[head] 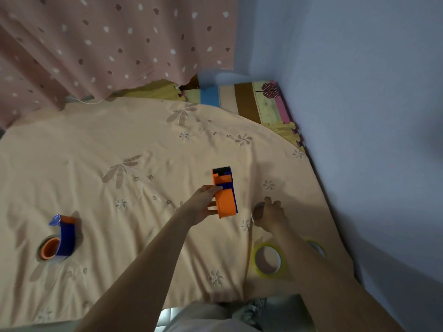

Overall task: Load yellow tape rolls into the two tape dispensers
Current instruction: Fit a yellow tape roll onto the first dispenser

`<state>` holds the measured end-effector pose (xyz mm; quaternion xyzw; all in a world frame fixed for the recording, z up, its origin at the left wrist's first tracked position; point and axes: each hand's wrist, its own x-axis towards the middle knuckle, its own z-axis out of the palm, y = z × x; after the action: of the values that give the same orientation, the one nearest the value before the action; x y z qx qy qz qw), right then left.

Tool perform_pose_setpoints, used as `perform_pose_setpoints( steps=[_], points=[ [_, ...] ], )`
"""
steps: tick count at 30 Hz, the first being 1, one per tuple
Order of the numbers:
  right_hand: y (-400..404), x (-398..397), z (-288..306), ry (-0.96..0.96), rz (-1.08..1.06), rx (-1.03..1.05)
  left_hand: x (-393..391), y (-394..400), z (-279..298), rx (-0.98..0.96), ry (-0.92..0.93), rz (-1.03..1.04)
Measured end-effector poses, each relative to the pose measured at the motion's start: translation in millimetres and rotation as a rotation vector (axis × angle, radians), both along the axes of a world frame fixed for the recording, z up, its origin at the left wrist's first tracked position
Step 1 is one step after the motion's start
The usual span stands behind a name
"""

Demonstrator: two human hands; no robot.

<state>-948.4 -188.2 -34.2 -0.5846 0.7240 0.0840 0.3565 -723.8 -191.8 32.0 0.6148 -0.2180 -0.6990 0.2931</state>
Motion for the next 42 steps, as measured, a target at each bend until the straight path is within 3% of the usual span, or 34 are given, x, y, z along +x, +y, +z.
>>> perform_pose_setpoints(
  steps=[4,8,12,17,26,31,39,42],
  points=[
    [13.6,-0.4,9.2,0.099,-0.035,-0.115,-7.9,4.3,-4.7,0.018,0.016,0.024],
    [34.0,-5.7,11.1,0.038,-0.052,0.085,-11.4,11.4,-10.1,0.038,-0.005,0.031],
    [62.0,-4.7,8.2,0.112,0.082,0.152,-15.0,17.7,-10.2,0.043,0.021,0.014],
    [80.9,6.2,0.1,0.158,0.104,0.301,-18.9,25.2,-7.1,0.033,0.024,-0.012],
    [109.8,16.6,-0.7,0.284,0.17,0.141,-5.4,38.3,-6.0,0.012,0.066,-0.016],
    [83.7,7.0,17.5,0.082,0.093,0.266,-1.6,35.5,2.5,-0.038,0.048,0.067],
    [26.1,-29.7,110.3,-0.591,-0.238,-0.201,-5.5,32.3,31.6,-0.289,0.043,0.149],
    [14.8,-28.7,137.8,-0.895,-0.311,-0.238,-15.2,31.4,44.8,-0.383,0.052,0.135]
  ],
)
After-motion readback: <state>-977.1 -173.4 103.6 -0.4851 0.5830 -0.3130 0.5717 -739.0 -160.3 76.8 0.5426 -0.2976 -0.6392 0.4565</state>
